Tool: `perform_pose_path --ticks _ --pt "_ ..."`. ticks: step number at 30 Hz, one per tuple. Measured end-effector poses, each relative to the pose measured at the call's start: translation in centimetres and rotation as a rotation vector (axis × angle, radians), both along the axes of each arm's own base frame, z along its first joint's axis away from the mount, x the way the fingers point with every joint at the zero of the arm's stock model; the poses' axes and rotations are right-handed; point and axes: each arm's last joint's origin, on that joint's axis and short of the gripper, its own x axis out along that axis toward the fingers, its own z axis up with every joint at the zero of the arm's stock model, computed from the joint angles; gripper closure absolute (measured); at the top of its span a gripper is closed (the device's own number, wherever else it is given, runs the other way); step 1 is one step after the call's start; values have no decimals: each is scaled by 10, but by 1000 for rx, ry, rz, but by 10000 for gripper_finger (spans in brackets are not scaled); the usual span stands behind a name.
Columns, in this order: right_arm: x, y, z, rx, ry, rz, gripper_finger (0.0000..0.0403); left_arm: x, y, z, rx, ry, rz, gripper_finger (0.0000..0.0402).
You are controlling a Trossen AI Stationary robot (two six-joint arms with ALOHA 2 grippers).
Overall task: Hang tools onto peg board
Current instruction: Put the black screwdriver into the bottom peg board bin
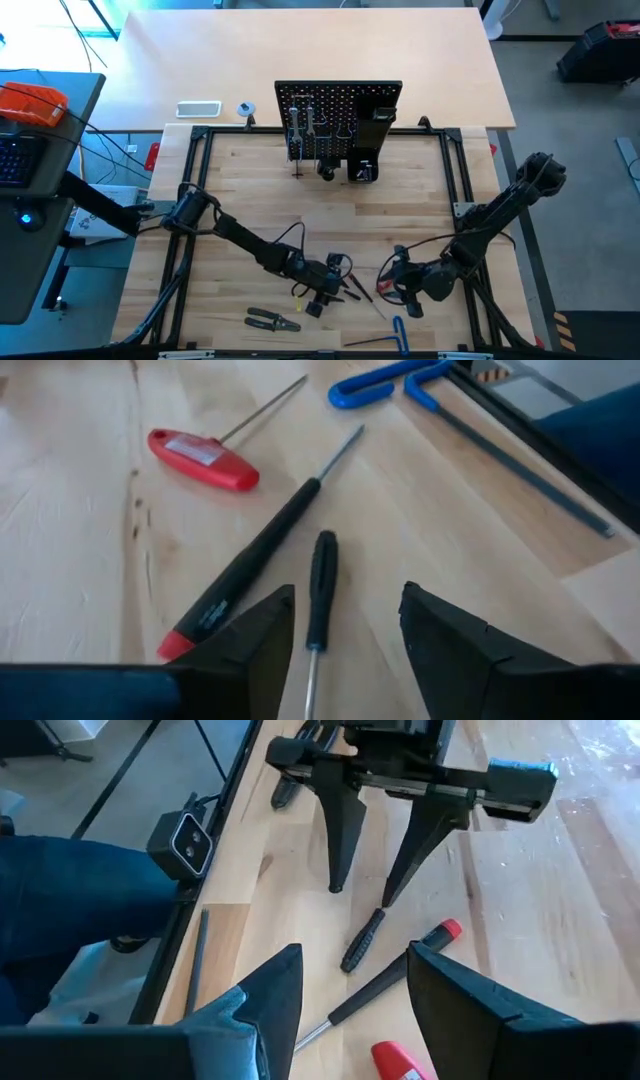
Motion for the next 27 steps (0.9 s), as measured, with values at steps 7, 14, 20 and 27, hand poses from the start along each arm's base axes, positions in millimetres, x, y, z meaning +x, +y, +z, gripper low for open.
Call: perform_pose_path --ticks 7,14,20,27 --pt "1 -2 0 -31 -23 -34 229 1 3 -7 9 11 4 236" --pt "1 -2 1 -35 -36 -49 229 3 3 -23 11 17 32 236" --pt "2 -3 1 -48 -52 -75 229 5 4 -22 25 -8 57 245" --pt "3 -3 2 -53 -69 -97 229 5 6 -23 26 2 39 308"
